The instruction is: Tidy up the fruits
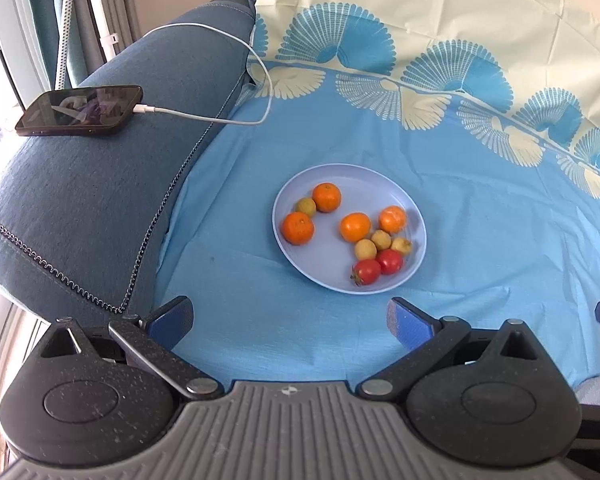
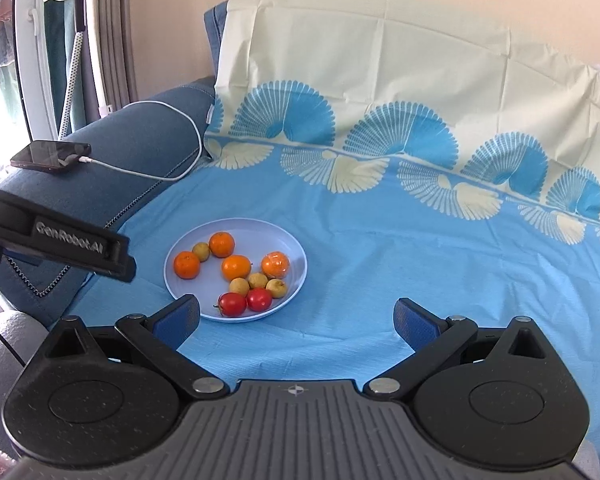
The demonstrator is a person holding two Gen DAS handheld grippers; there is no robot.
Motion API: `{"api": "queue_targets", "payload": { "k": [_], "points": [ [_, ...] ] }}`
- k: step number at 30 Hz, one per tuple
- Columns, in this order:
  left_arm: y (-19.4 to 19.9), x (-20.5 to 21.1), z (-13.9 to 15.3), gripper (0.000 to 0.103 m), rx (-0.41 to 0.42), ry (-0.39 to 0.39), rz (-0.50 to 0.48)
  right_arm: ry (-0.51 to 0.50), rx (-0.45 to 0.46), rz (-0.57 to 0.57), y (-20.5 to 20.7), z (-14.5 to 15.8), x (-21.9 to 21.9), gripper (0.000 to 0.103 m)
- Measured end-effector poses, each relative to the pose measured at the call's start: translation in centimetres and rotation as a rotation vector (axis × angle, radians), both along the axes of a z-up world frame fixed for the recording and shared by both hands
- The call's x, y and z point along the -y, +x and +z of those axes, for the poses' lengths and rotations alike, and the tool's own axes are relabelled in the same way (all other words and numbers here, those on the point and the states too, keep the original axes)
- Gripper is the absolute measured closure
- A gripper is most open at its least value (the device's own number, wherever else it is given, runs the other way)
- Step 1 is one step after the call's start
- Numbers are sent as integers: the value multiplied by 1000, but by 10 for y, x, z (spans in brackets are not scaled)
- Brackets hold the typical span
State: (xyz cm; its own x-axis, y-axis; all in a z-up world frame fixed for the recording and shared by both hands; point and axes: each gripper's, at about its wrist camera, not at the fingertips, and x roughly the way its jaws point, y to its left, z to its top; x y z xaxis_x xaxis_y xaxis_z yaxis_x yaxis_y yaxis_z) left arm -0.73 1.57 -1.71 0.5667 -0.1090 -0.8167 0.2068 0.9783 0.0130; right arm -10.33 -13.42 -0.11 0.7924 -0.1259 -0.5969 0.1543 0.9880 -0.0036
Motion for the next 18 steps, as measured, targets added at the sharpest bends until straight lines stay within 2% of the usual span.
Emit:
{"api": "queue_targets", "payload": {
  "k": [18],
  "points": [
    [-20, 8, 10, 0, 48, 39, -25, -27, 33, -8, -19, 10, -6, 1]
  ]
}}
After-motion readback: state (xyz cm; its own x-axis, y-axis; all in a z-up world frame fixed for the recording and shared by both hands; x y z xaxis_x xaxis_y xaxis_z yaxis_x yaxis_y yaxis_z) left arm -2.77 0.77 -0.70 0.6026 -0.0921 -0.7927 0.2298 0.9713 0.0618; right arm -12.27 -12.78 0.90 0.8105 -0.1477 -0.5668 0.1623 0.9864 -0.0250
